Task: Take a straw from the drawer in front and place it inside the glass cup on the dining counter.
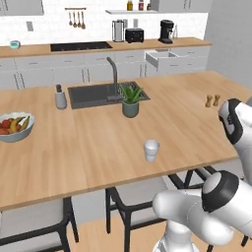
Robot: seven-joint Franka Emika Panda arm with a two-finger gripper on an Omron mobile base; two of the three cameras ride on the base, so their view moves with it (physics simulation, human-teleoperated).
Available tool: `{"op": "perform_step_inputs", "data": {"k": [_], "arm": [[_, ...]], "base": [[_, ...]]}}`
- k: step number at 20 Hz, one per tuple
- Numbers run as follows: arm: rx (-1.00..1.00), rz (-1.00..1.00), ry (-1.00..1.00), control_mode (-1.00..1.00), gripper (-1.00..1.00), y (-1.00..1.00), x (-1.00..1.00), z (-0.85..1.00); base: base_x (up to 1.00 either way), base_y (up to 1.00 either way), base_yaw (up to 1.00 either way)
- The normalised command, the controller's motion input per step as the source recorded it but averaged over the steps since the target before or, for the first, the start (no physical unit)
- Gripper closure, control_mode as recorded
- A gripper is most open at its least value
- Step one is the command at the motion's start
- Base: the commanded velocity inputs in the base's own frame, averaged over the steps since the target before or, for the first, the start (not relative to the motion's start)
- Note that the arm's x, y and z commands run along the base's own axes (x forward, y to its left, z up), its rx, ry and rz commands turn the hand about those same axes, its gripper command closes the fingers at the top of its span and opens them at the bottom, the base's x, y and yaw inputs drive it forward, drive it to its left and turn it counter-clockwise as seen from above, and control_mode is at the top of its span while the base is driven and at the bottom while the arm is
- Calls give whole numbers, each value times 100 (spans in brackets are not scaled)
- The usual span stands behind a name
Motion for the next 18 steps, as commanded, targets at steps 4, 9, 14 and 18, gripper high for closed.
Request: {"op": "perform_step_inputs", "data": {"k": [4, 9, 14, 18], "arm": [[2, 17, 0, -100, 100, 2, 43, 0], [7, 35, -5, -100, 100, 15, 98, 4], [3, 33, -15, -100, 100, 20, 66, 8], [0, 29, -11, -100, 100, 44, 41, 15]], "base": [[40, 0, 15], [0, 0, 0], [0, 0, 0], [0, 0, 0]]}}
